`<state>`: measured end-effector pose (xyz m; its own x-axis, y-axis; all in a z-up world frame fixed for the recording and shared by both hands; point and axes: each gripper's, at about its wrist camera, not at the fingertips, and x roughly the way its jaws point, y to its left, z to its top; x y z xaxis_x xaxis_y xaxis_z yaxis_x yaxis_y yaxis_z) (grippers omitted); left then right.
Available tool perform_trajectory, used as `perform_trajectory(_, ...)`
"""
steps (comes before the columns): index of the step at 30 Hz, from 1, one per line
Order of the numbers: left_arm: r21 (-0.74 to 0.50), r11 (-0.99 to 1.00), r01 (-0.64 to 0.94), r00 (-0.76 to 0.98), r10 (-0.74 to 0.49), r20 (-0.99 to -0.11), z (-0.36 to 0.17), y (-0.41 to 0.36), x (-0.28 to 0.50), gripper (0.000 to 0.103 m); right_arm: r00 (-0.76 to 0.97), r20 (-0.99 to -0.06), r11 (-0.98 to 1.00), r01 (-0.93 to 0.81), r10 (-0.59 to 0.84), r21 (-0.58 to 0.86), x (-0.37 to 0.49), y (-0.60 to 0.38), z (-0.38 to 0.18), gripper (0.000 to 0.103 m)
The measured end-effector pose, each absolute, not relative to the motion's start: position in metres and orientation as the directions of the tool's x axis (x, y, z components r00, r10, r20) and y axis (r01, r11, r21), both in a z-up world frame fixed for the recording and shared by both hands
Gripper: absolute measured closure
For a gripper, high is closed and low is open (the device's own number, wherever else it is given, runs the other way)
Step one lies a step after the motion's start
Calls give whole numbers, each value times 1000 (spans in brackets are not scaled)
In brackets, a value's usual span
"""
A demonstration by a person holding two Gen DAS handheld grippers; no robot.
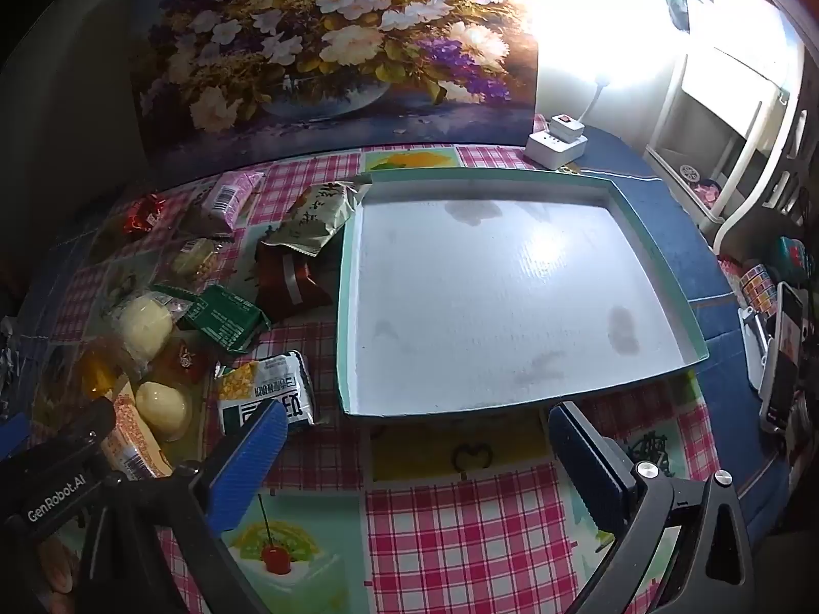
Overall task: Organize snacks
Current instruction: 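Move the right tool toward the yellow-green corn cracker pack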
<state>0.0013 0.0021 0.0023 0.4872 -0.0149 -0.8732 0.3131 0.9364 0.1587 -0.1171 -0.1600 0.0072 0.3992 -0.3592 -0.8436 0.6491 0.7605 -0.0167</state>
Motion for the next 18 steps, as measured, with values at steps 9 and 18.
perform_trajectory(9, 129, 935, 331, 497, -56, -866, 8, 2, 1, 0, 368, -866, 735, 678, -338, 1, -119, -169, 4, 0)
perform_trajectory(18, 100, 937, 334, 486, -81, -870, 12, 8, 1, 0, 361, -869, 723, 691, -338, 5, -119, -166, 4, 0)
